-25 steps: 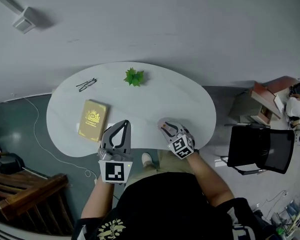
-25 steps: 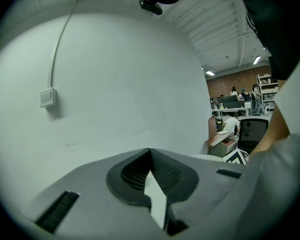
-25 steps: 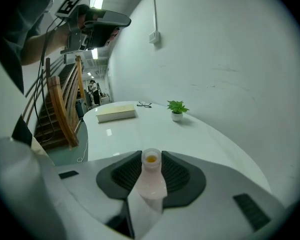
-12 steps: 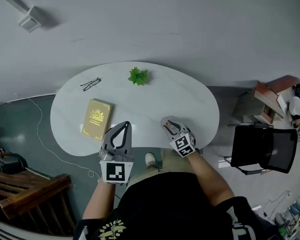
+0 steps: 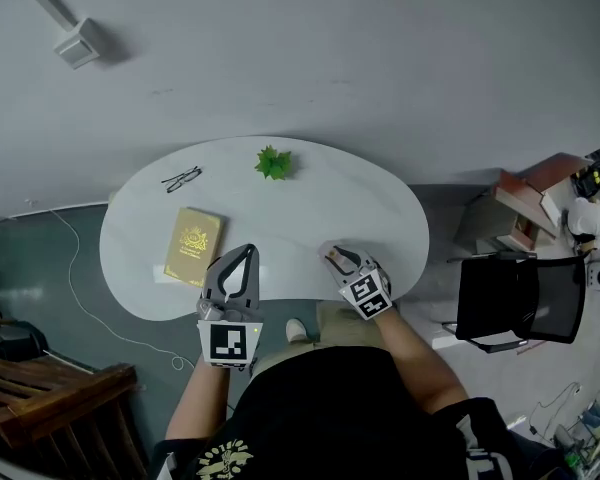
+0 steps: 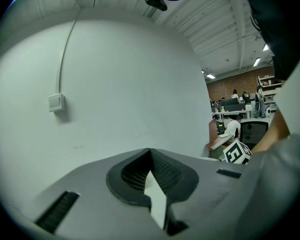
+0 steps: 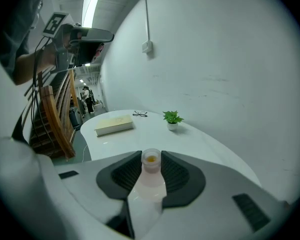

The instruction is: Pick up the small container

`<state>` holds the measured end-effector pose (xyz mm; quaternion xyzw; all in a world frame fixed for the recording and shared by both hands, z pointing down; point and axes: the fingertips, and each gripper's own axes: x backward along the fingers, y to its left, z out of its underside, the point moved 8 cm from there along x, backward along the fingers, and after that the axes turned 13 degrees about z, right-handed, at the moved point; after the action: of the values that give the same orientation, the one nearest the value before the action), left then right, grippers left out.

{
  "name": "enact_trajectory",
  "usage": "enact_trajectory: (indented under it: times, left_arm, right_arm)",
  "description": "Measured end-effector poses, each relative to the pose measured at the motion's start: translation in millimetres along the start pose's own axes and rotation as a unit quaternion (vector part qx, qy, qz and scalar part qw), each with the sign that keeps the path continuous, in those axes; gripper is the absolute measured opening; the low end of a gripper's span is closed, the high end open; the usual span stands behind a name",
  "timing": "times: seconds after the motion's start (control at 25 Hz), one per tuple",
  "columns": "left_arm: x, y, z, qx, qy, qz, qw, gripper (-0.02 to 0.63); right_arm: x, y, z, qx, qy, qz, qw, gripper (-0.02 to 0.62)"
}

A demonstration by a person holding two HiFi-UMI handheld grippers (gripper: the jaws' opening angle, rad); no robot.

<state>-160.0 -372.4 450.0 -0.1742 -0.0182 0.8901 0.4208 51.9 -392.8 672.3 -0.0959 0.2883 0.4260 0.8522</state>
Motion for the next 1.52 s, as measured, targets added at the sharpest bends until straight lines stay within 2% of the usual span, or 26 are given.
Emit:
enact_trajectory:
  times: [0.12, 0.4, 0.72, 0.92, 1.16, 1.52]
  left_arm:
    - [4.9, -1.1, -6.9, -0.007, -0.010, 0.001, 0.9999, 0.005]
    - [17.5, 2.3, -6.9, 0.002, 0.010, 0.011, 0.9999, 0.005]
    - [29.0, 1.8, -16.4, -0.005, -0.012, 0.021, 0.9997, 0.005]
    - [35.3, 2.2, -24.6, -0.010, -0.026, 0.028, 0.9992, 0.005]
    - [41.4, -0.9, -32.0, -0.016, -0.041, 0.039, 0.9983, 0.005]
    - [50.7, -9.8, -33.9, -0.020, -0.039, 0.058, 0.9973, 0.005]
  right_arm:
    - [12.6, -2.8, -14.3, -0.005, 0.002, 0.004, 1.000, 0.135]
    - [40.7, -7.9, -56.4, 0.007, -0.033, 0.015, 0.999, 0.135]
    - [77.2, -10.0, -98.7, 0.005, -0.022, 0.027, 0.999, 0.135]
    - [99.3, -10.7, -123.2, 0.003, -0.032, 0.039, 0.999, 0.135]
    - [121.3, -8.3, -146.8, -0.003, -0.045, 0.050, 0.998, 0.135]
    - [152.1, 0.5, -167.9, -0.002, -0.062, 0.063, 0.996, 0.135]
